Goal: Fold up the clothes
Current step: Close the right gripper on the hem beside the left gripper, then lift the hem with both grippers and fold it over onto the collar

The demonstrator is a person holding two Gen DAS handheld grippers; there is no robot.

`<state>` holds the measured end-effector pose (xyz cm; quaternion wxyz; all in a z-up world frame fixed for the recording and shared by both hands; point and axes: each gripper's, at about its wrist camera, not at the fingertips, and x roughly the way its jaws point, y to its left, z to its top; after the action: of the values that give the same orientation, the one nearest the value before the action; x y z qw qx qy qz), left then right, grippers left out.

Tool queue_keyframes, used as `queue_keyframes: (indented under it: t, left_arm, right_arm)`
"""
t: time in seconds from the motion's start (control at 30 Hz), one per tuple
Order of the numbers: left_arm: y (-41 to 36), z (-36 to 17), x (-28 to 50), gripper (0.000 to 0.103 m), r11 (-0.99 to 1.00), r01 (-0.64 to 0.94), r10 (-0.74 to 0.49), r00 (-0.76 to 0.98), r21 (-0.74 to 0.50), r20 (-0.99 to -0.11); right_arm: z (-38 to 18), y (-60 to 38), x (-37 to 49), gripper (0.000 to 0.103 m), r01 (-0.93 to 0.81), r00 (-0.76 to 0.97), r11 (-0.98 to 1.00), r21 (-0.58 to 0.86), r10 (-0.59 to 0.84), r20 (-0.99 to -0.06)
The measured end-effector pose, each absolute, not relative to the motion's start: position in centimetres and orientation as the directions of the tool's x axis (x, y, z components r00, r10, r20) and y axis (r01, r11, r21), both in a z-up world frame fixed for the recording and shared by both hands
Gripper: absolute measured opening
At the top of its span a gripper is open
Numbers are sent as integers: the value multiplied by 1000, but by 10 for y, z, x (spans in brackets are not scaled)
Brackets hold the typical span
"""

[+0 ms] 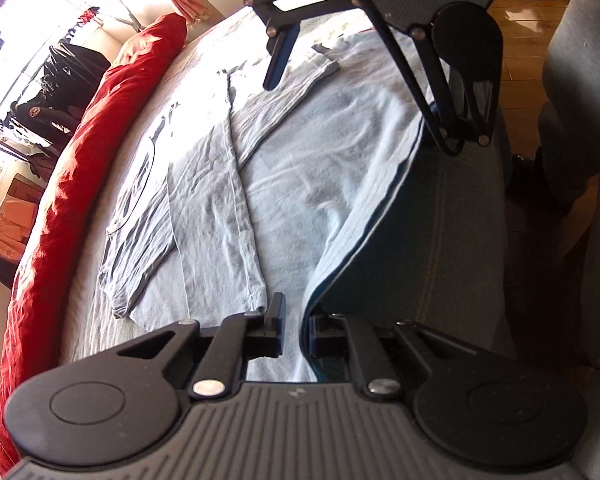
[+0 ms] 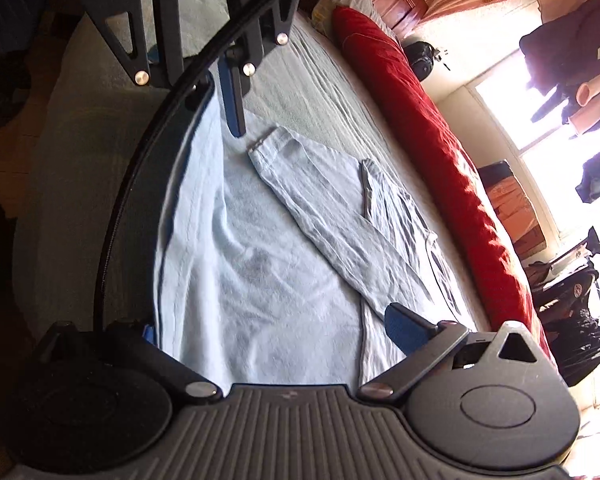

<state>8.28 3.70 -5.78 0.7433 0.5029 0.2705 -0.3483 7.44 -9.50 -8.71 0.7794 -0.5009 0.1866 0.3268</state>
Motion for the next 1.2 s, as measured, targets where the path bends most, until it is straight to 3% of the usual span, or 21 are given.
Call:
queue_keyframes:
  t: [0.23, 0.47, 0.67, 0.73, 0.8, 0.97, 1.03, 1.1, 1.2]
  left_arm:
    - [33, -62, 80, 10, 235, 790, -228, 611, 566, -758]
    - [34, -71, 78, 19, 187, 792, -204, 609, 581, -766]
    - [33, -77, 71, 24, 157, 787, -176, 617, 597, -767]
    - [33, -75, 73, 21, 167, 795, -162, 606, 584, -779]
    - [32, -72, 74, 12, 181, 801, -154, 596, 571, -788]
    - [31, -70, 73, 9, 177, 817, -141, 574, 550, -807]
    - [29, -69, 75, 7, 180, 823, -126, 563, 539, -817]
    - [26, -66, 79, 5, 197, 828, -112, 551, 526, -827]
    - [23, -62, 87, 2, 222, 833, -83, 534, 507, -841]
  right_arm:
    - [-90, -153, 74, 103, -673, 737, 272, -688, 164, -655]
    - [-89, -160, 76, 102, -702, 708, 256, -665, 148, -691]
    - [-88, -166, 78, 95, -727, 681, 242, -642, 136, -720]
    - [-88, -168, 78, 89, -736, 671, 238, -634, 132, -729]
    - [-85, -169, 81, 81, -769, 630, 243, -591, 133, -765]
    - [-77, -170, 87, 45, -845, 511, 261, -467, 136, -849]
    - [-76, -169, 91, 19, -867, 461, 278, -414, 131, -878]
    - [-73, -168, 94, 7, -883, 412, 301, -360, 129, -902]
    - [-67, -169, 100, 5, -890, 365, 340, -305, 127, -922]
